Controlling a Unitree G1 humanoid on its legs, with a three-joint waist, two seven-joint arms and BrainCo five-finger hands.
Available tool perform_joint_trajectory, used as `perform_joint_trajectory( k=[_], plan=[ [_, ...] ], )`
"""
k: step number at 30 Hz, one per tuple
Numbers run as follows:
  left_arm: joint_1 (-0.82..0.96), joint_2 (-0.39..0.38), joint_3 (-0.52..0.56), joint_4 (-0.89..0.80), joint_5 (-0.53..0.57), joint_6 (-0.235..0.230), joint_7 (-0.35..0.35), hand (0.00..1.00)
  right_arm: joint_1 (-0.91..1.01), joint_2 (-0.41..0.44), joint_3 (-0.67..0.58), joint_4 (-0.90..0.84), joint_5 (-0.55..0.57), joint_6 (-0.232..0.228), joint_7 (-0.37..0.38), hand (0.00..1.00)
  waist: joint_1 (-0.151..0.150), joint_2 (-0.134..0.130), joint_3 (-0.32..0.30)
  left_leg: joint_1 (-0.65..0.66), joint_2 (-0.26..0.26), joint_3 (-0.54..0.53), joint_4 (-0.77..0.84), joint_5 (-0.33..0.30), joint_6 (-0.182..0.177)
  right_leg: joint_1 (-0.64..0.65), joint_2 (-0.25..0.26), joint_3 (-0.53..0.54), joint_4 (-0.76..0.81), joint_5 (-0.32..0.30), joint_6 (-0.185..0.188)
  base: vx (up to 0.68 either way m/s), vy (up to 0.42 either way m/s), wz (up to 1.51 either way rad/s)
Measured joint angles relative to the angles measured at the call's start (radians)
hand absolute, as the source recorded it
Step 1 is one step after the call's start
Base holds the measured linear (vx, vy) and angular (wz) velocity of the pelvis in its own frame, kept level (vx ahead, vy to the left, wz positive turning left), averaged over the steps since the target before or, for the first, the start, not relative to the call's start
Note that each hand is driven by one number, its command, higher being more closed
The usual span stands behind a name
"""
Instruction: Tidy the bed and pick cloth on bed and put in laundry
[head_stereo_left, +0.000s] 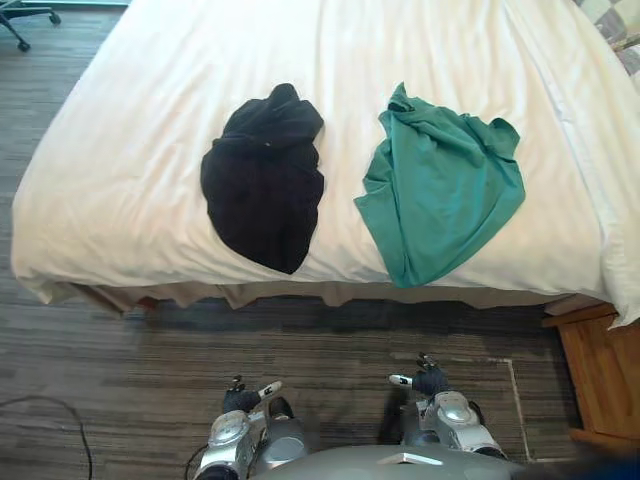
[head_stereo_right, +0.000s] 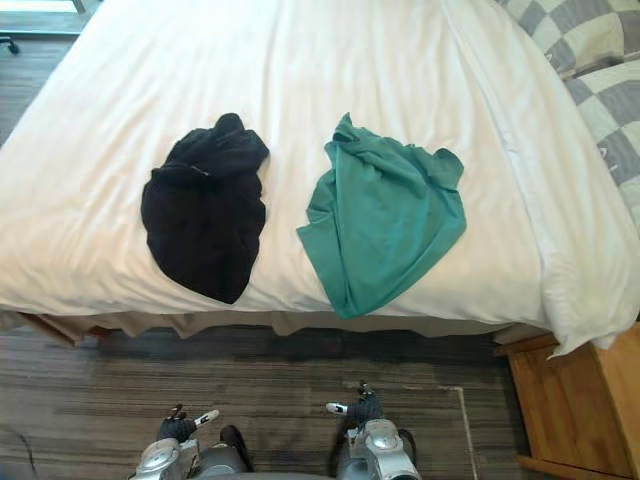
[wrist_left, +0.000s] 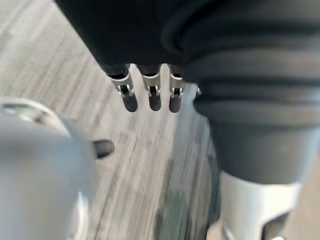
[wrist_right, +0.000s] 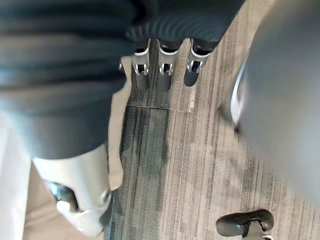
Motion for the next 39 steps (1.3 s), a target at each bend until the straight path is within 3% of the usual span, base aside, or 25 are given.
perform_joint_trajectory(
  k=[3, 6, 13, 18, 21, 25, 27, 32, 36, 39],
  plan=[
    [0.002, -0.024, 0.000, 0.001, 0.021, 0.007, -0.002, 0.00, -0.001, -0.033, 0.026, -0.005, 0.000, -0.004, 0.000, 0.00, -0.005, 0.028, 0.015, 0.063, -0.019, 0.006, -0.069, 0.064, 0.003, 0.026, -0.003, 0.037, 0.001, -0.001, -0.008, 0.11, -0.016, -0.02],
    [0.002, -0.018, 0.003, 0.002, 0.039, 0.009, -0.001, 0.00, 0.008, -0.052, 0.028, 0.000, 0.001, -0.004, -0.002, 0.00, -0.008, 0.032, 0.015, 0.101, -0.040, 0.011, -0.099, 0.112, 0.006, 0.058, -0.009, 0.043, -0.007, -0.002, -0.008, 0.04, -0.037, -0.05],
    [0.035, -0.030, 0.090, 0.001, -0.012, 0.013, -0.001, 0.00, 0.021, -0.046, -0.150, 0.055, 0.063, -0.001, -0.033, 0.00, -0.006, 0.027, 0.006, 0.163, -0.052, 0.040, -0.163, 0.107, -0.003, 0.096, 0.005, 0.079, -0.063, 0.012, 0.007, -0.04, 0.029, -0.06],
    [0.085, -0.043, 0.353, -0.005, -0.126, 0.026, 0.001, 0.00, 0.132, -0.036, -0.369, -0.006, 0.188, 0.003, -0.060, 0.00, -0.003, 0.041, -0.034, 0.165, -0.046, 0.071, -0.173, 0.059, -0.027, 0.110, 0.018, 0.095, -0.120, 0.055, 0.020, -0.08, 0.046, -0.10],
    [0.100, 0.010, 0.580, -0.064, -0.209, 0.032, 0.007, 0.00, 0.261, -0.030, -0.535, -0.188, 0.297, 0.007, -0.087, 0.00, -0.002, 0.053, -0.069, 0.167, -0.043, 0.090, -0.167, 0.029, -0.027, 0.116, 0.005, 0.097, -0.134, 0.054, 0.027, -0.06, 0.014, -0.09],
    [0.096, 0.084, 0.713, -0.199, -0.271, 0.019, 0.028, 0.00, 0.320, -0.049, -0.724, -0.395, 0.361, 0.000, -0.136, 0.00, -0.003, 0.067, -0.090, 0.162, -0.044, 0.093, -0.172, 0.028, -0.028, 0.105, 0.005, 0.097, -0.130, 0.052, 0.027, 0.00, -0.006, -0.05],
    [0.092, 0.131, 0.717, -0.301, -0.280, -0.002, 0.051, 0.00, 0.316, -0.089, -0.796, -0.489, 0.361, -0.015, -0.166, 0.00, -0.003, 0.070, -0.096, 0.162, -0.044, 0.089, -0.176, 0.029, -0.028, 0.101, 0.006, 0.097, -0.123, 0.044, 0.026, 0.05, -0.019, 0.04],
    [0.079, 0.231, 0.692, -0.558, -0.279, -0.059, 0.104, 0.00, 0.264, -0.161, -0.833, -0.636, 0.348, -0.047, -0.195, 0.00, -0.003, 0.065, -0.122, 0.149, -0.051, 0.065, -0.185, 0.045, -0.033, 0.067, 0.007, 0.097, -0.076, 0.021, 0.026, 0.09, -0.012, 0.06],
    [0.043, 0.288, 0.658, -0.784, -0.248, -0.105, 0.135, 0.00, 0.184, -0.231, -0.818, -0.737, 0.232, -0.061, -0.186, 0.00, -0.003, 0.068, -0.128, 0.146, -0.057, 0.055, -0.168, 0.042, -0.027, 0.069, 0.005, 0.106, -0.079, 0.020, 0.025, 0.12, -0.024, 0.00],
    [0.011, 0.341, 0.602, -0.851, -0.140, -0.122, 0.137, 0.00, 0.137, -0.298, -0.755, -0.765, 0.153, -0.072, -0.167, 0.00, -0.006, 0.076, -0.124, 0.151, -0.059, 0.046, -0.162, 0.037, -0.018, 0.075, 0.003, 0.127, -0.082, 0.020, 0.025, 0.06, 0.003, -0.05]
  ],
)
